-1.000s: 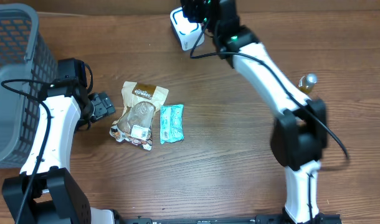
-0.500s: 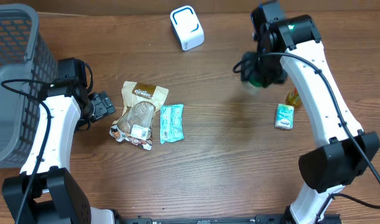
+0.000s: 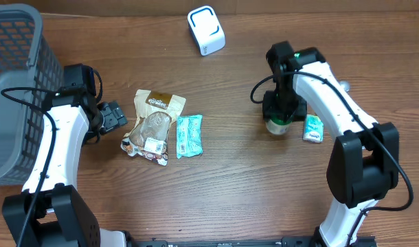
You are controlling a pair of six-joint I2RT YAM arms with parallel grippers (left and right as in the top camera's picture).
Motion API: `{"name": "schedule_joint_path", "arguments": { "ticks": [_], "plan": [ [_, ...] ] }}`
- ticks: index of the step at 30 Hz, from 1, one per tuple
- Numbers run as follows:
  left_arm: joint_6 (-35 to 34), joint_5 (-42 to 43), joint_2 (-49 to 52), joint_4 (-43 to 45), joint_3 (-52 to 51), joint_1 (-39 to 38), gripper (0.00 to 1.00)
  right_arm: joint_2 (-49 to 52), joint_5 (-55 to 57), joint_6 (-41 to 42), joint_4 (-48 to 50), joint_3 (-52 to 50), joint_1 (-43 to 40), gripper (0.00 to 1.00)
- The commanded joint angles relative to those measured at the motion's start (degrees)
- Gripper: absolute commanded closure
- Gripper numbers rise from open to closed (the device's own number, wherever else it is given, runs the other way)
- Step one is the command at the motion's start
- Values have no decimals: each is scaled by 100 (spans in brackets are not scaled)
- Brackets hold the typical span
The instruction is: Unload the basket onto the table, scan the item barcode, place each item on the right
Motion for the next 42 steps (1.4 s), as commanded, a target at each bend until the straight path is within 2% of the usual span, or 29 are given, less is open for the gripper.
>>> {"name": "schedule_joint_path", "arguments": {
  "ticks": [1,7,9,10,13,16,20,22,25,26,28,29,30,31,32,35,42],
  "plan": [
    [-74,-33,-105,7,-13,20,1,-26,138,-4,225,-374,-11,62],
    [-74,-33,-105,7,-13,20,0,-26,549,15,474,-966,-11,60],
    [-74,-33,-105,7,-13,20,0,-26,575,15,496,-1043,-15,55],
    [-74,-33,-105,7,-13,20,0,-26,577,13,498,-1056,-22,50],
    [-74,-33,-105,7,-13,20,0,-26,575,15,538,-1056,-70,12],
    [-74,-33,-105,7,-13,20,0,-26,573,15,605,-1056,-96,2],
    [-76,-33,-105,9,-13,20,0,-26,610,13,713,-968,-96,0],
    [-74,-33,-105,7,-13,20,0,-33,765,17,568,-516,-96,0],
    [-74,-33,-105,7,-13,20,0,-37,422,37,173,505,-61,0],
    [-74,-33,-105,7,-13,20,0,-37,90,37,120,780,-26,3],
    [-74,-33,-105,7,-13,20,0,-37,-472,39,179,905,37,19],
    [-74,-33,-105,7,-13,20,0,-37,-673,39,216,901,70,29],
    [-74,-33,-105,7,-13,20,1,-22,-833,42,236,892,116,49],
    [-76,-33,-105,7,-13,20,0,2,-848,61,232,892,157,62],
    [-74,-33,-105,7,-13,20,0,24,-831,105,225,890,205,68],
    [-76,-33,-105,7,-13,20,0,149,-684,310,278,890,345,76],
    [-74,-33,-105,7,-13,20,0,393,109,695,212,660,450,76]
  ]
}}
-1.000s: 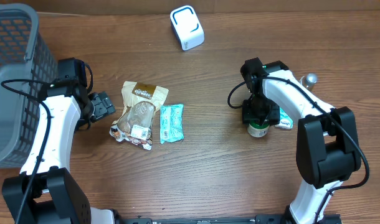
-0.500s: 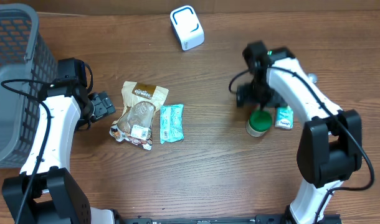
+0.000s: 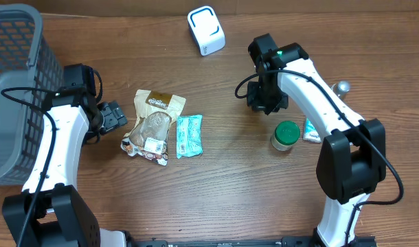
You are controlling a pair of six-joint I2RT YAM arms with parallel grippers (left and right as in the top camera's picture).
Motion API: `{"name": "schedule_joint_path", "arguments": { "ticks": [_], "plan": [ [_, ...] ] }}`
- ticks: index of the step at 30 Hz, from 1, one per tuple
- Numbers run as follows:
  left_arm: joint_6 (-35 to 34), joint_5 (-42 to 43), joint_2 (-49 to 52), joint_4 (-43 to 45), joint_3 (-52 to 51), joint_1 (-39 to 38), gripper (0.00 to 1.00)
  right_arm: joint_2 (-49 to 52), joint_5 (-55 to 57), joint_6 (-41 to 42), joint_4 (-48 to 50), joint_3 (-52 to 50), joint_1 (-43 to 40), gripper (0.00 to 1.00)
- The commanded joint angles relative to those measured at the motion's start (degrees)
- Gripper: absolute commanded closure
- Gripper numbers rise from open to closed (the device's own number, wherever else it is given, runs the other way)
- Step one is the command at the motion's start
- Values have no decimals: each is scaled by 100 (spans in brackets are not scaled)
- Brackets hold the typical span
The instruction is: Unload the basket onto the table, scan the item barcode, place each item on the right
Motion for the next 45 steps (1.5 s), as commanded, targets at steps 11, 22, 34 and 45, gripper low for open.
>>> {"name": "schedule_joint_path", "arguments": {
  "ticks": [11,22,34,45],
  "plan": [
    [-74,-33,-105,7,-13,20,0,70,940,302,-979,-1126,-341,74],
    [-74,-33,-105,7,-13,20,0,52,-236,-284,-634,-1158,-356,67],
    [-74,-33,-105,7,-13,20,0,68,-2050,-452,2704,-1161,916,48],
    [-76,-33,-105,7,-13,20,0,409,-1449,-249,3663,-1204,1661,32]
  ]
}}
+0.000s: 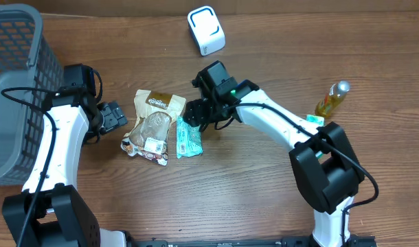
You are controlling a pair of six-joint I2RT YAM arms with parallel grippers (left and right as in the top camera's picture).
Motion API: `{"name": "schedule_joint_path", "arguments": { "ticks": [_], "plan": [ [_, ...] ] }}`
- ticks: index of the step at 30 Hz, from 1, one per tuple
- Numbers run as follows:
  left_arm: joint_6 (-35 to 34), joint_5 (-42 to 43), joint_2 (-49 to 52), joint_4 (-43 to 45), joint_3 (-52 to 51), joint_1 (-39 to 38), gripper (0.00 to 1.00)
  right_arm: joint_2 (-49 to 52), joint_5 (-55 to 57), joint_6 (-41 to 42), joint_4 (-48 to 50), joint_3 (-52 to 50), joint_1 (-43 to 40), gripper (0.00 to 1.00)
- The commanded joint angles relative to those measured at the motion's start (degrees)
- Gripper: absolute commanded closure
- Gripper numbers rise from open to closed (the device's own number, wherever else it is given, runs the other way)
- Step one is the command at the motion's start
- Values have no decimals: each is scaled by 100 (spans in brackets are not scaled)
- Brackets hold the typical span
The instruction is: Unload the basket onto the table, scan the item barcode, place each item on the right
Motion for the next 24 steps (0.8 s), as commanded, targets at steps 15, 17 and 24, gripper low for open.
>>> {"name": "schedule_joint_path", "arguments": {
  "ticks": [15,17,24],
  "plan": [
    [-76,-33,-105,4,-13,20,0,212,872,446,-214,26,-236,96],
    [-74,-33,-105,4,-13,20,0,138,870,503,-308,26,-433,96],
    [-76,-33,-105,4,-13,20,0,138,831,299,-501,17,-595,59]
  ]
}}
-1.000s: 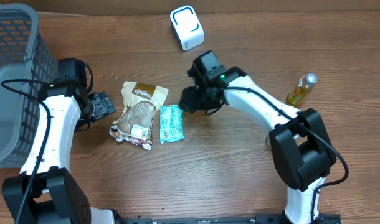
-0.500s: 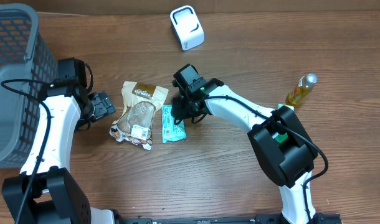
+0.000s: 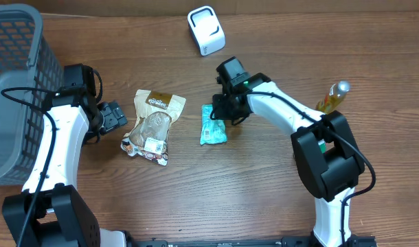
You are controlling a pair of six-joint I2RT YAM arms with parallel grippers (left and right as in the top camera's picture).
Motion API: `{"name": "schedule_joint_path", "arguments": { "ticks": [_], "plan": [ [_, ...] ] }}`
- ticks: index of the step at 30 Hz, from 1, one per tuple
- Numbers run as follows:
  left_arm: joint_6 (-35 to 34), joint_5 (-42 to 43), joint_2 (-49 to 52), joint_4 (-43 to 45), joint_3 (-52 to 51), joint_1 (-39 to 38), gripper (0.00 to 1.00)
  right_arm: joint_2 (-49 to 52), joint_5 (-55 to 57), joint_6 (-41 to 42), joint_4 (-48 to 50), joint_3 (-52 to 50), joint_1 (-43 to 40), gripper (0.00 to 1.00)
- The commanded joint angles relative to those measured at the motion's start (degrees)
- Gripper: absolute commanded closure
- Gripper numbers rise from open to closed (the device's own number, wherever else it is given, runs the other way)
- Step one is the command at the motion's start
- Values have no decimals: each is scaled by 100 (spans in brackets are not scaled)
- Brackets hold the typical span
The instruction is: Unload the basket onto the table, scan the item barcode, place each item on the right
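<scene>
A teal snack packet [image 3: 213, 126] lies or hangs near the middle of the table, to the right of a brown snack bag [image 3: 152, 125]. My right gripper [image 3: 222, 114] is at the packet's upper end, shut on it. The white scanner [image 3: 206, 29] with a blue outline sits at the back centre, beyond the gripper. My left gripper [image 3: 116, 115] rests at the left of the brown bag, apart from it. The overhead view does not show how its jaws stand.
A grey mesh basket [image 3: 17, 75] fills the far left. A bottle with a yellow-green body and silver cap [image 3: 332, 101] stands at the right, close to my right arm. Bare wood lies in front of the packet and bag.
The teal packet was beside the brown bag and is now a short way to the right, in my right gripper. The gripper is also further right. The left arm has not moved.
My right gripper was down at a green-lidded jar on the right. Then it stood away from the jar, nearer the centre. Then it was over the teal packet beside the brown bag. Now it holds that packet further right, clear of the bag.
</scene>
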Motion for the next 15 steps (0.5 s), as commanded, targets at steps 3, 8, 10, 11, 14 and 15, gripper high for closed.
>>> {"name": "schedule_joint_path", "arguments": {
  "ticks": [3,8,10,11,14,15],
  "plan": [
    [-74,-33,-105,7,-11,20,1,-293,138,-85,-33,195,66,33],
    [-74,-33,-105,7,-11,20,0,-586,-136,-85,-525,693,66,49],
    [-76,-33,-105,7,-11,20,0,-605,-660,-85,-647,693,66,75],
    [-74,-33,-105,7,-11,20,0,-570,-988,-90,-782,686,66,89],
    [-74,-33,-105,7,-11,20,0,-531,-1075,-129,-1056,575,66,96],
    [-74,-33,-105,7,-11,20,0,-531,-1088,-129,-1078,487,68,96]
  ]
}}
